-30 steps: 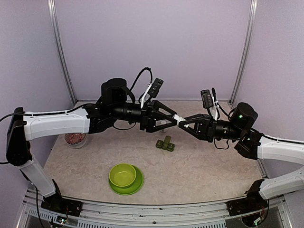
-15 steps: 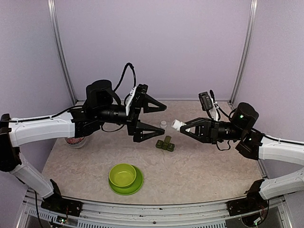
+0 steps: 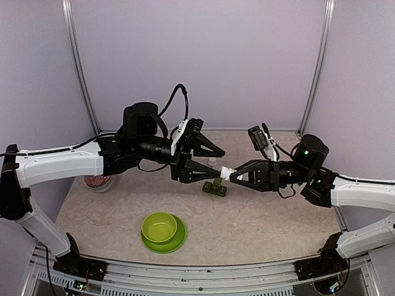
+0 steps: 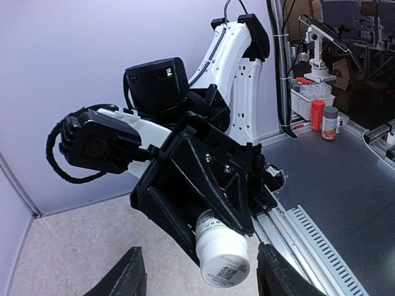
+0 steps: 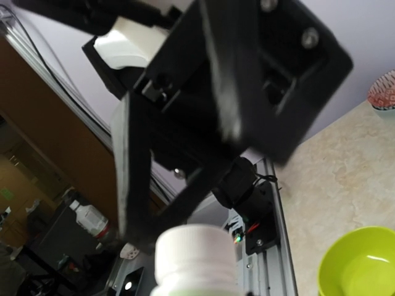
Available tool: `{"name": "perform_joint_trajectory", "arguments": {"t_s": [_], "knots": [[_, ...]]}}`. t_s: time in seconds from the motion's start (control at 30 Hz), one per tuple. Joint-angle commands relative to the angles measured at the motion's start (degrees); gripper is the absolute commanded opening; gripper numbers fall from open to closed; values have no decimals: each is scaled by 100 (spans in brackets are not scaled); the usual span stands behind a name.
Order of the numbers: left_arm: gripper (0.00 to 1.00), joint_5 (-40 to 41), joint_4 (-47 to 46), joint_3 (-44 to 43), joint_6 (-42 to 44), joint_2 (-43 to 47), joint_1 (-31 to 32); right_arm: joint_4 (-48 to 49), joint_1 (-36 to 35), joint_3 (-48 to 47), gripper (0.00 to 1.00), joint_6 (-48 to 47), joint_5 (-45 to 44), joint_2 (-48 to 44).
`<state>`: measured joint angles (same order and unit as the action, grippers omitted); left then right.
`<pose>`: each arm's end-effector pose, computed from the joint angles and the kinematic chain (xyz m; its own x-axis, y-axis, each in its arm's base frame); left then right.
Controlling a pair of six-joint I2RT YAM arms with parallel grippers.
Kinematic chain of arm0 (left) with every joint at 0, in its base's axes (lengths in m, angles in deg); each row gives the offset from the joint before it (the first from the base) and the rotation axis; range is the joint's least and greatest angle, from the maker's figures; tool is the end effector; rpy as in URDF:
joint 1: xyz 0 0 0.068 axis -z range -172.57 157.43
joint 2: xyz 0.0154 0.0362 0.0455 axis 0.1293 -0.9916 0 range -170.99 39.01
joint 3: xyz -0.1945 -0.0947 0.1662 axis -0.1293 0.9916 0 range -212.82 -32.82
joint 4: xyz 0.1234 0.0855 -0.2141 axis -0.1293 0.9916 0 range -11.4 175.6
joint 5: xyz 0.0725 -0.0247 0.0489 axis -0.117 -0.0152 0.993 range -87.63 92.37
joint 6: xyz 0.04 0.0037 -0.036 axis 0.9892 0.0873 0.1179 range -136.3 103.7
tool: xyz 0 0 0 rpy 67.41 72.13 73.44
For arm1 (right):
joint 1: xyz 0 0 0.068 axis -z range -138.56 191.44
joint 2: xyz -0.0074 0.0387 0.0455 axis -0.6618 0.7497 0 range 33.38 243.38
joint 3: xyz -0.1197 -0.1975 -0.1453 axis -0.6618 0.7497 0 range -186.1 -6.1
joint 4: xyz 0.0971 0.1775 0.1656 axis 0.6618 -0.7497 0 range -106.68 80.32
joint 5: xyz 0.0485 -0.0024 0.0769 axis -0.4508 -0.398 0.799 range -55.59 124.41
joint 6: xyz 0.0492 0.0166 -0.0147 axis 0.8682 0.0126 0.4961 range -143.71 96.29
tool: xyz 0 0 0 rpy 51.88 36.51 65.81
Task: Sort the pills into containers
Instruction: Unscrew the lid of the pill bottle from the pill bottle.
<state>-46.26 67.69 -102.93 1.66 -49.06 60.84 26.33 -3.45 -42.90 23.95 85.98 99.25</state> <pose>0.1929 -0.3045 0.3469 0.2309 0.0307 -0.9725 0.9497 -0.2245 0.2184 0.1580 0.1968 0.2994 -0.6737 -0.0226 -0.7387 -0.7299 -0.1362 0.6699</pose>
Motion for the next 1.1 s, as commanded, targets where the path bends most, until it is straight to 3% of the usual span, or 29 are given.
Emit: {"name": "perform_joint_trajectory", "arguments": {"t_s": [0.0, 0.3, 0.67, 0.83, 0.97, 1.07], "knots": [[55, -326, 370, -187, 240, -5, 43, 289, -56, -196, 9, 58, 142, -3], [49, -171, 622, -260, 359, -62, 121, 441, -64, -207, 9, 140, 238, 81], [35, -91, 519, -328, 156, -212, 187, 275, -60, -188, 9, -73, 126, 49], [23, -54, 457, -336, -263, -237, 188, -435, -63, -272, 9, -673, -388, -146], [6, 17, 331, -249, -513, -212, 188, -582, -58, -276, 10, -883, -553, -177], [4, 8, 190, -181, -763, -231, 187, -743, -55, -284, 10, -1083, -731, -224]]}}
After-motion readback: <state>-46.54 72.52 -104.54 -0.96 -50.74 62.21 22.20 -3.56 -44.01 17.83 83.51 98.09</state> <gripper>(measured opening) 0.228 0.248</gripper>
